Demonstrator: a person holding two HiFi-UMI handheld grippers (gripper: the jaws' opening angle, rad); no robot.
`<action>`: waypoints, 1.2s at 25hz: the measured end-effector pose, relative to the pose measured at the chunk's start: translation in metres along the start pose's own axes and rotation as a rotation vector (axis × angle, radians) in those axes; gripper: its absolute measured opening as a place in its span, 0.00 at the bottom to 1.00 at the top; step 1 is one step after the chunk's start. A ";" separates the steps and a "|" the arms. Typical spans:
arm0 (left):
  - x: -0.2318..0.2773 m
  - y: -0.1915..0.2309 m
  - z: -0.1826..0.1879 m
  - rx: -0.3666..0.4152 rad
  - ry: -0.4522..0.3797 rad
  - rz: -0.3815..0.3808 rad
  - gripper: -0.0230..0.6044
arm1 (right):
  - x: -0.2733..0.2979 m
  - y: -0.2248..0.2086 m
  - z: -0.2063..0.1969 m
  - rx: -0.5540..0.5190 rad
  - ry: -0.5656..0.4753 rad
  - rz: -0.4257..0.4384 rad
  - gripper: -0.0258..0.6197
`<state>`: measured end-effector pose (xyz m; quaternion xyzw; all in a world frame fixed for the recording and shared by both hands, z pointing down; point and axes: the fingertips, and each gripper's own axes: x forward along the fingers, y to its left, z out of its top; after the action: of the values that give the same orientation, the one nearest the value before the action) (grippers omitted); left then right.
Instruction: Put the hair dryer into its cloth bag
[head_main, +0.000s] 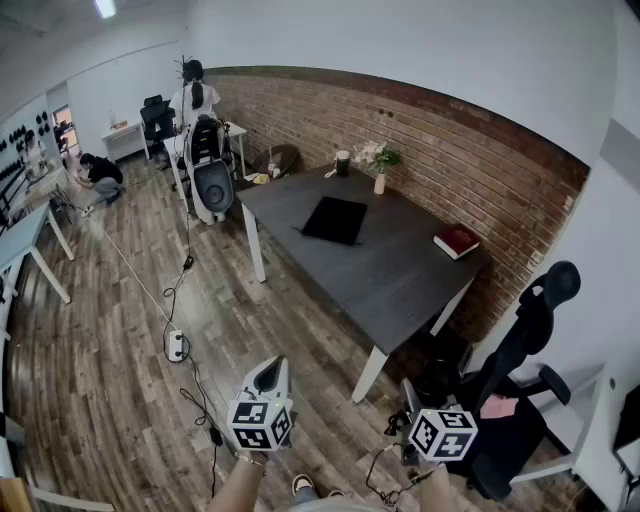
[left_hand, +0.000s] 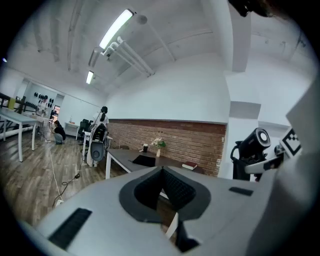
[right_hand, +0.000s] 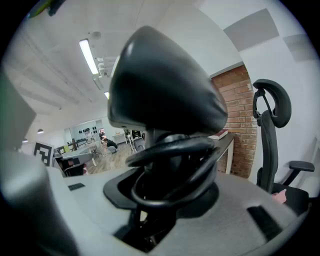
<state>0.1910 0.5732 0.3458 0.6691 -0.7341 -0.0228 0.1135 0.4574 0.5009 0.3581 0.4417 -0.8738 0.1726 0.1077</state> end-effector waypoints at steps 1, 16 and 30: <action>-0.001 0.000 -0.001 -0.001 0.000 0.001 0.04 | -0.001 0.000 -0.001 -0.008 0.001 -0.002 0.30; 0.000 0.019 -0.008 0.004 0.012 0.003 0.04 | 0.011 0.014 -0.014 0.028 0.024 0.017 0.31; 0.025 0.064 0.004 0.018 0.018 -0.029 0.04 | 0.056 0.045 -0.010 0.018 0.046 0.008 0.31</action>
<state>0.1254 0.5547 0.3574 0.6808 -0.7235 -0.0119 0.1140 0.3885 0.4884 0.3767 0.4352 -0.8712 0.1911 0.1230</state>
